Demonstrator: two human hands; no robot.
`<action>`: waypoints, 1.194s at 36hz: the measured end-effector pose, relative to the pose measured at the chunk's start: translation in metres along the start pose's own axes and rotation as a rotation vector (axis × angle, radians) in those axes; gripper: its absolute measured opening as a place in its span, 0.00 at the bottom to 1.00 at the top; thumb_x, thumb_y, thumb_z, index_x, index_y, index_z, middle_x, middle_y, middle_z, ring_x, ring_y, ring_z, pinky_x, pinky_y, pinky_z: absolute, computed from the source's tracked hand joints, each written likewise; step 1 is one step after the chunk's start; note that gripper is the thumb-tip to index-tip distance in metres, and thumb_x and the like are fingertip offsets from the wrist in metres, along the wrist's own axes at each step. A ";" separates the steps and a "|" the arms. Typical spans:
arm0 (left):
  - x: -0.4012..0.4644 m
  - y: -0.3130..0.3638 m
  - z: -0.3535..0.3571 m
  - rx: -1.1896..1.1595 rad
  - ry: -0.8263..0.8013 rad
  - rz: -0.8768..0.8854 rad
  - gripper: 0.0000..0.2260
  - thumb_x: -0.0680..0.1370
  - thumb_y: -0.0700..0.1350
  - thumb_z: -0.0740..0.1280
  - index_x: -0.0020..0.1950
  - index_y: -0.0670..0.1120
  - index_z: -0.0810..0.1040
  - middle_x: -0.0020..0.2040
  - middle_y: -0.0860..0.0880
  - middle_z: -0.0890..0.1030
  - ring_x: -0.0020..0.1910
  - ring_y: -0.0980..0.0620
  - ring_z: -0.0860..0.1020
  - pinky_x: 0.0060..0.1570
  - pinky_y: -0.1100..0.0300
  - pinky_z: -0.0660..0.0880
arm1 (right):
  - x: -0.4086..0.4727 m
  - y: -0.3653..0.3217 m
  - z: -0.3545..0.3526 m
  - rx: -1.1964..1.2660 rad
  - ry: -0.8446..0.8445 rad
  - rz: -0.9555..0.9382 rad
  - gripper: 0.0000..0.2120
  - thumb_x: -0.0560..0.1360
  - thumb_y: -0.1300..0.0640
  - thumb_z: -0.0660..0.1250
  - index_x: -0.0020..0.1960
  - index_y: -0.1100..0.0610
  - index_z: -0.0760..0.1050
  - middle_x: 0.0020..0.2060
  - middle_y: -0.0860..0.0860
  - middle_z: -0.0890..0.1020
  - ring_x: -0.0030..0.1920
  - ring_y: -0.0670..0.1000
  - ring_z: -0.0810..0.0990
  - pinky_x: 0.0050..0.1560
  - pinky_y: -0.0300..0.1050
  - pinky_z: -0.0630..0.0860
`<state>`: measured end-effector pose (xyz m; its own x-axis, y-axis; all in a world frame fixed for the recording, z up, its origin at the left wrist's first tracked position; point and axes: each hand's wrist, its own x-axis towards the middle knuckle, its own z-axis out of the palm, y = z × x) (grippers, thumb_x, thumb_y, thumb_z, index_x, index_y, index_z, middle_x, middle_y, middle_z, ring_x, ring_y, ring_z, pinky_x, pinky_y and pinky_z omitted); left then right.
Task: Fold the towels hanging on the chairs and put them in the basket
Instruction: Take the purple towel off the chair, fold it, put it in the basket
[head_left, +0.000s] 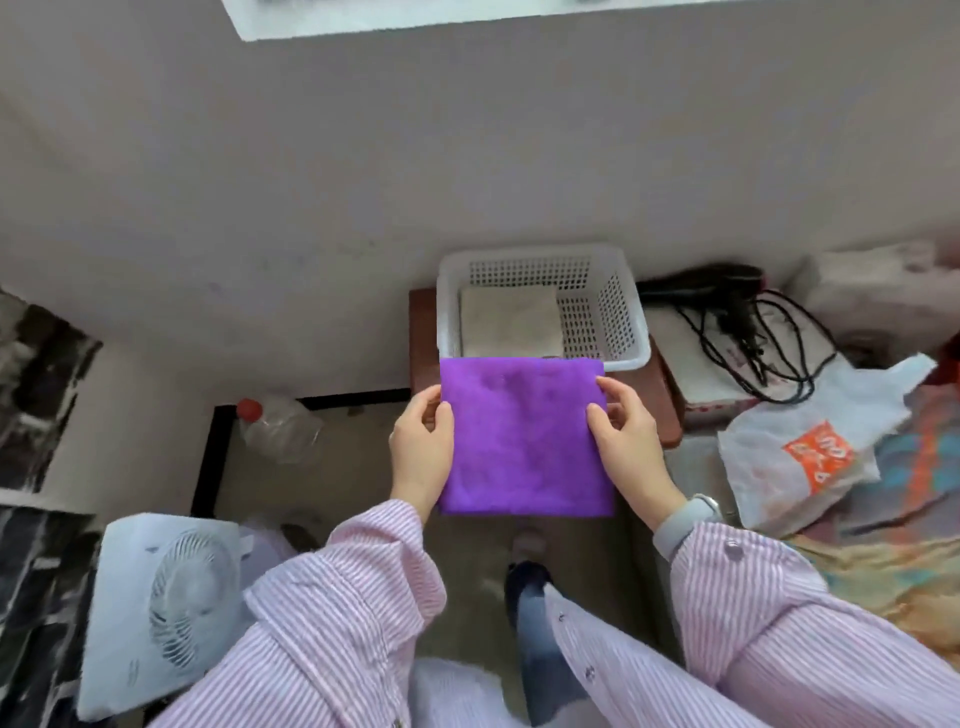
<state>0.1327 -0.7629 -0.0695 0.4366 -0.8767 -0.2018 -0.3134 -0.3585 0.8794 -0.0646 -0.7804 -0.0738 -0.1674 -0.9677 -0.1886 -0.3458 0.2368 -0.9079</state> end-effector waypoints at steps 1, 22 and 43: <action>0.018 0.007 0.010 -0.002 0.003 -0.014 0.12 0.77 0.40 0.61 0.58 0.45 0.77 0.50 0.50 0.80 0.47 0.54 0.77 0.54 0.61 0.72 | 0.021 -0.003 0.001 0.000 -0.006 0.000 0.16 0.75 0.61 0.61 0.62 0.54 0.71 0.49 0.50 0.78 0.49 0.51 0.76 0.57 0.49 0.73; 0.219 -0.006 0.129 0.856 0.060 0.125 0.15 0.75 0.38 0.61 0.61 0.42 0.73 0.43 0.43 0.81 0.43 0.42 0.78 0.44 0.53 0.64 | 0.251 0.047 0.073 -0.021 -0.271 0.147 0.19 0.79 0.61 0.54 0.69 0.50 0.63 0.64 0.53 0.72 0.60 0.52 0.74 0.62 0.54 0.72; 0.234 -0.054 0.172 0.941 -0.192 0.312 0.25 0.78 0.52 0.41 0.74 0.47 0.44 0.76 0.44 0.50 0.73 0.50 0.41 0.71 0.51 0.38 | 0.268 0.081 0.107 -1.033 -0.430 -0.511 0.25 0.77 0.47 0.47 0.73 0.51 0.55 0.73 0.60 0.58 0.73 0.63 0.51 0.73 0.59 0.49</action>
<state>0.1063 -1.0036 -0.2386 0.1039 -0.9817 -0.1599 -0.9648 -0.1386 0.2236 -0.0389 -1.0299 -0.2384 0.4522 -0.8728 -0.1837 -0.8833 -0.4096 -0.2280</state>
